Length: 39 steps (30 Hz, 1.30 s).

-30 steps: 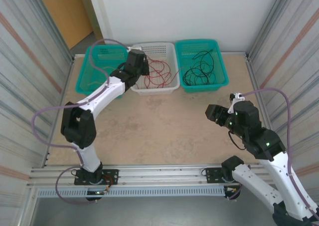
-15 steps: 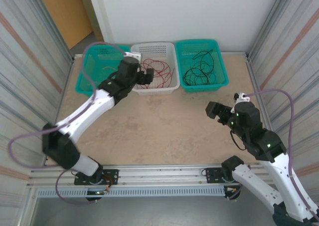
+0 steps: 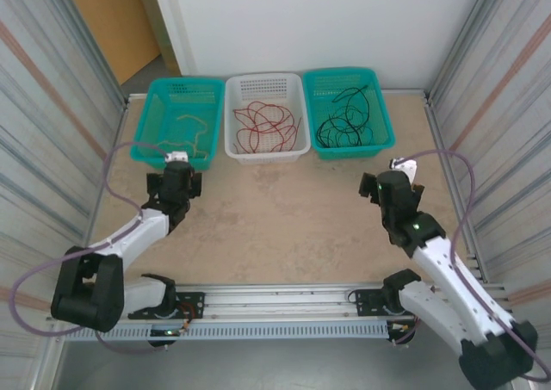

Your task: Untangle the cables

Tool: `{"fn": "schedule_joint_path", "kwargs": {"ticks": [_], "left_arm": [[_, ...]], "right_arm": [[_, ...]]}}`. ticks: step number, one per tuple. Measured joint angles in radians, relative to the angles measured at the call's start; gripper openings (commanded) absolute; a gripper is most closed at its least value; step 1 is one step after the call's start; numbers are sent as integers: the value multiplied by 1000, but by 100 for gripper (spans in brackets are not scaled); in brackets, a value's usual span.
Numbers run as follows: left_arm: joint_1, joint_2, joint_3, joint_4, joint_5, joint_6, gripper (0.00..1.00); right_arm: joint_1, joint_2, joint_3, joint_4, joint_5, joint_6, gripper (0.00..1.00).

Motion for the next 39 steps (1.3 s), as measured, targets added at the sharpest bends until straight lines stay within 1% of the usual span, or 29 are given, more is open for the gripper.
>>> {"fn": "schedule_joint_path", "kwargs": {"ticks": [2, 4, 7, 9, 12, 15, 17, 19, 21, 22, 23, 25, 27, 30, 32, 35, 37, 39], "left_arm": [[26, 35, -51, 107, 9, 0, 99], [47, 72, -94, 233, 32, 5, 99], [60, 141, -129, 389, 95, 45, 99], [79, 194, -155, 521, 163, 61, 99], [156, 261, -178, 627, 260, 56, 99], [215, 283, -171, 640, 335, 43, 99], [224, 283, -164, 651, 365, 36, 99], [223, 283, -158, 660, 392, 29, 99], [223, 283, -156, 663, 406, 25, 99], [223, 283, -156, 663, 409, 25, 99], [223, 283, -156, 663, 414, 24, 99], [223, 283, -156, 662, 420, 22, 99], [223, 283, -156, 662, 423, 22, 99], [223, 283, -156, 662, 426, 22, 99], [223, 283, -156, 662, 426, 22, 99], [223, 283, -156, 662, 426, 22, 99], [223, 283, -156, 662, 426, 22, 99], [222, 283, -156, 662, 425, 22, 99]], "right_arm": [[-88, 68, -64, 95, 55, 5, 99], [-141, 108, -137, 198, 106, 3, 99], [-171, 191, -252, 412, 138, -29, 99], [-182, 282, -309, 575, 107, -65, 99], [-181, 438, -332, 772, -11, -144, 99], [-209, 561, -236, 796, -227, -239, 99], [-266, 620, -143, 794, -393, -288, 99], [-344, 650, -75, 805, -550, -314, 99], [-392, 645, -65, 830, -639, -333, 99], [-392, 632, -83, 848, -655, -350, 99], [-372, 613, -110, 869, -658, -364, 99], [-288, 567, -183, 903, -651, -397, 99], [-216, 542, -223, 902, -657, -408, 99], [-176, 547, -224, 906, -630, -409, 99], [-179, 568, -199, 891, -630, -408, 99], [-230, 594, -155, 877, -673, -402, 99], [-271, 578, -171, 908, -709, -397, 99], [-298, 531, -236, 963, -712, -378, 99]]}}
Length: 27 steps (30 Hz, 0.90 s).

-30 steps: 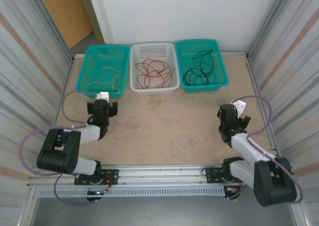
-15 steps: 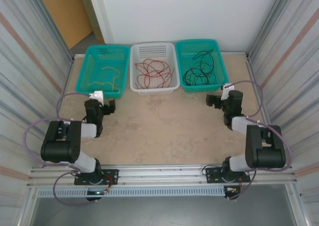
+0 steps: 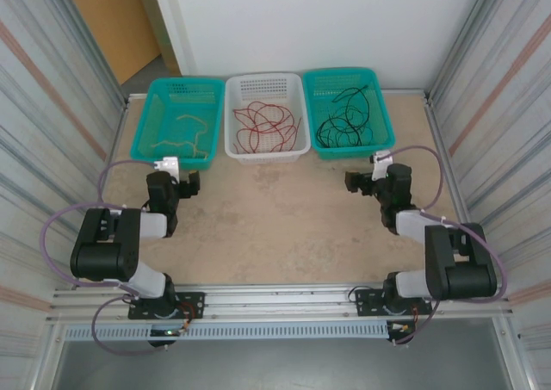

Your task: Untangle the cables

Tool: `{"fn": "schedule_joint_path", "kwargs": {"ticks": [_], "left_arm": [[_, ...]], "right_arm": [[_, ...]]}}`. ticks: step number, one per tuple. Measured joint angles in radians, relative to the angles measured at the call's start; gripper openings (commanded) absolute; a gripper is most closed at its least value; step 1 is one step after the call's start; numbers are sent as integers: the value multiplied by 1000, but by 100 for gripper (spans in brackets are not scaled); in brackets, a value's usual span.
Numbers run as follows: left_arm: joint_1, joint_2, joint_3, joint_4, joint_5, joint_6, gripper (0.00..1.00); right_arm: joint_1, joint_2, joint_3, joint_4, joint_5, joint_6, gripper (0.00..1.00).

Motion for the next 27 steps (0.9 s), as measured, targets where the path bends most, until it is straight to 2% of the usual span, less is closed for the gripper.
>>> {"fn": "schedule_joint_path", "kwargs": {"ticks": [6, 10, 12, 14, 17, 27], "left_arm": [[-2, 0, 0, 0, -3, 0, 99], [-2, 0, 0, 0, -4, 0, 99], [-2, 0, 1, 0, -4, 0, 99], [-2, 0, 1, 0, -4, 0, 99], [-2, 0, 2, 0, -4, 0, 99], [-31, 0, 5, 0, -33, 1, 99]], "right_arm": [[-103, -52, -90, 74, -39, 78, 99], [-47, -129, -175, 158, 34, 60, 99], [-68, -62, -157, 205, 45, 56, 99], [-83, 85, -90, 237, 48, 51, 99], [-85, 199, -10, 216, 36, 43, 99], [-93, 204, 38, 169, 95, 56, 99]]}}
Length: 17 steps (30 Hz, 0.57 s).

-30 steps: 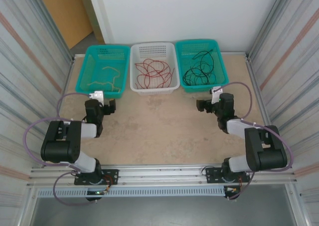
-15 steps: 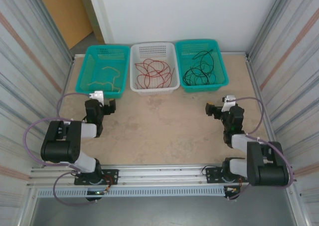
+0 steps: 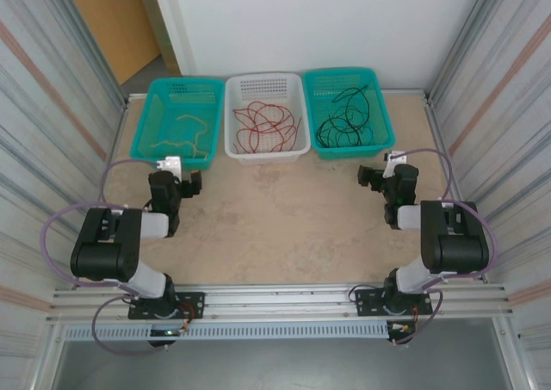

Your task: Untangle the cables

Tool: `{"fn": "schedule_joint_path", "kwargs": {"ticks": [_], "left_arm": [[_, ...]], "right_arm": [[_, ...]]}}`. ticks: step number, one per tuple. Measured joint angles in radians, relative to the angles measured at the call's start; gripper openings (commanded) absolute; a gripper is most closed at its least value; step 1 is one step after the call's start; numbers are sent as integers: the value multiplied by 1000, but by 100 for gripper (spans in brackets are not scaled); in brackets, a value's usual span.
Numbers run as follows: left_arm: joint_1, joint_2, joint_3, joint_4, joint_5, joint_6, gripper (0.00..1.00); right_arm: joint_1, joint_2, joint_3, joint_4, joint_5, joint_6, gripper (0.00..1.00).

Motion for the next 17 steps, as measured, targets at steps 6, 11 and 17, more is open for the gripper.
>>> {"fn": "schedule_joint_path", "kwargs": {"ticks": [6, 11, 17], "left_arm": [[-2, 0, 0, 0, -12, 0, 99], [-2, 0, 0, 0, -16, 0, 99], [-2, 0, 0, 0, -17, 0, 99]], "right_arm": [[-4, 0, 0, -11, 3, 0, 99], [-4, 0, 0, -21, 3, 0, 99], [-4, 2, 10, -28, 3, 0, 99]]}}
